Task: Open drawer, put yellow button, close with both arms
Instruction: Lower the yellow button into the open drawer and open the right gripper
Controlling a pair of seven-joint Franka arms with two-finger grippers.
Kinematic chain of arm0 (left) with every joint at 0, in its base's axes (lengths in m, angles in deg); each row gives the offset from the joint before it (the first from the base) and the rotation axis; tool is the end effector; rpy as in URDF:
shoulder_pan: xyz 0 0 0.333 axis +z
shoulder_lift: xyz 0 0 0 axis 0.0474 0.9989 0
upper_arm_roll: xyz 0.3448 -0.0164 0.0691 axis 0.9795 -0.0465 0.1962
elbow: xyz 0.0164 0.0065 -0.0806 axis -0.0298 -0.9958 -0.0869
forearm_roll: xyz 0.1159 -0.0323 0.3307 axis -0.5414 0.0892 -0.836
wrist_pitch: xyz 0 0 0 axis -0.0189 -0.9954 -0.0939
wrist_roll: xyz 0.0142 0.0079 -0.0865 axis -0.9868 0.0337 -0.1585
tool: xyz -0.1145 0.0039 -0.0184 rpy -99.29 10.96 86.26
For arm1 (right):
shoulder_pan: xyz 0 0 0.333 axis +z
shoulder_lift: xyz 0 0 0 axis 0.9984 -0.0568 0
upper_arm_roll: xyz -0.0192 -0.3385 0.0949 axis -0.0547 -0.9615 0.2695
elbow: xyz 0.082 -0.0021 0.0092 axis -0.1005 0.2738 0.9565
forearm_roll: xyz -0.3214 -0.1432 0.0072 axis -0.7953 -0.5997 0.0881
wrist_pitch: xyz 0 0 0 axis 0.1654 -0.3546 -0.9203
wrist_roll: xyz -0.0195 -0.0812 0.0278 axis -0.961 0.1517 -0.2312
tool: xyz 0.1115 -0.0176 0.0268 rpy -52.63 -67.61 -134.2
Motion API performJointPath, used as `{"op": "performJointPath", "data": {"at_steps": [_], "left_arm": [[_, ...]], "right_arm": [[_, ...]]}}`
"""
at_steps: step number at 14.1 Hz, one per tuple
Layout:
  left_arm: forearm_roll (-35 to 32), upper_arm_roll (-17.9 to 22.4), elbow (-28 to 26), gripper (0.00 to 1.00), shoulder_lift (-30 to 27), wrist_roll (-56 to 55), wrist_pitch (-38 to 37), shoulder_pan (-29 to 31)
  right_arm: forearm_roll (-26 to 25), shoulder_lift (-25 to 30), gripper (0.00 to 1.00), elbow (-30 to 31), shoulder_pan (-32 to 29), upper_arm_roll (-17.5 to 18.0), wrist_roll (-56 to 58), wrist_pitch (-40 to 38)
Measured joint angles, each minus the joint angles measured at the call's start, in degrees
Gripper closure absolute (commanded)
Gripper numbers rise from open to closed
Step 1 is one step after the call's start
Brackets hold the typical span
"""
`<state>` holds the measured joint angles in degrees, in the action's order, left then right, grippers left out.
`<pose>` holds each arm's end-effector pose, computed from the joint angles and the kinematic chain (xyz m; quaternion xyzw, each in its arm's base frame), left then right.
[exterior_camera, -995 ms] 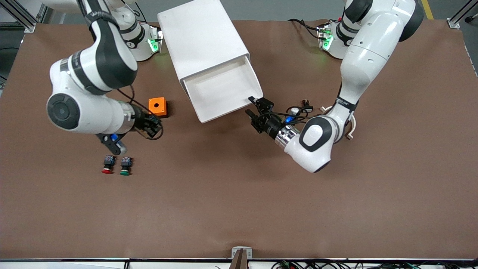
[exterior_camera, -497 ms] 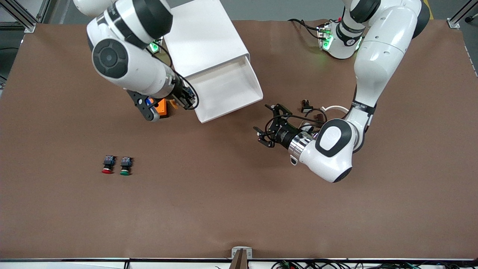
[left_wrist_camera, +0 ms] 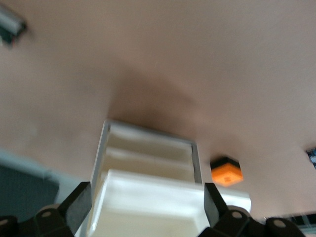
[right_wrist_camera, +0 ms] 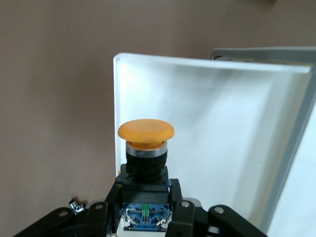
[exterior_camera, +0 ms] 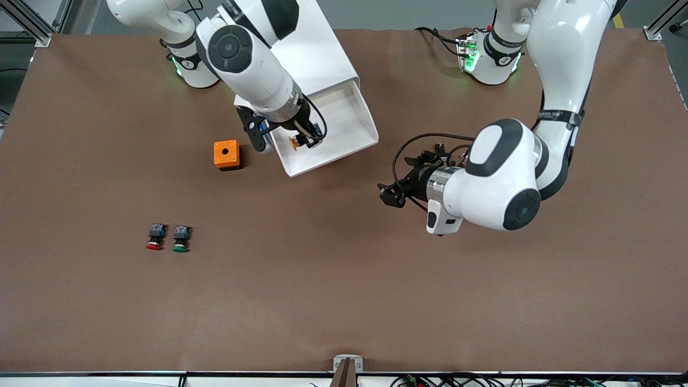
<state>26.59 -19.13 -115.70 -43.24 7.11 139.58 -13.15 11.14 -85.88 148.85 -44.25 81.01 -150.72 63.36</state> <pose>0.5907 -0.3431 0.4532 0.8881 0.3392 -0.2878 0.1158 0.4386 0.4013 0.5097 -0.8399 0.5248 0.1211 0.0667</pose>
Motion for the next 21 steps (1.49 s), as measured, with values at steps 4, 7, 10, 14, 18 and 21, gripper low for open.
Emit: {"op": "performJointPath", "data": {"at_steps": [4,7,10,14,18,21], "left_arm": [[-11.4,0.0,-0.7,0.0,-0.2,1.3,7.5,-4.2],[-16.1,0.0,-1.2,0.0,-0.2,1.4,10.7,-5.5],[-20.2,-0.1,-2.0,0.0,0.0,2.0,12.9,-6.0],[-24.6,-0.1,-2.5,0.0,0.2,2.1,13.2,-8.2],[-26.3,-0.1,-2.5,0.0,0.8,2.1,13.7,-9.6],[-27.0,-0.1,-2.8,0.0,1.0,2.0,13.8,-10.1]], "right_arm": [[-1.6,0.0,1.0,4.0,2.0,-0.1,-2.7,5.3],[-3.7,-0.5,1.0,5.2,3.4,-0.1,-5.9,8.2],[-4.0,-1.2,1.0,5.3,3.8,-0.1,-6.9,8.9],[-4.0,-2.2,0.28,5.4,3.8,-0.2,-7.7,10.5],[-4.0,-2.3,0.0,4.7,3.8,-0.7,-7.9,10.7],[-4.2,-2.2,0.0,1.8,2.4,-1.5,-7.9,8.7]]}}
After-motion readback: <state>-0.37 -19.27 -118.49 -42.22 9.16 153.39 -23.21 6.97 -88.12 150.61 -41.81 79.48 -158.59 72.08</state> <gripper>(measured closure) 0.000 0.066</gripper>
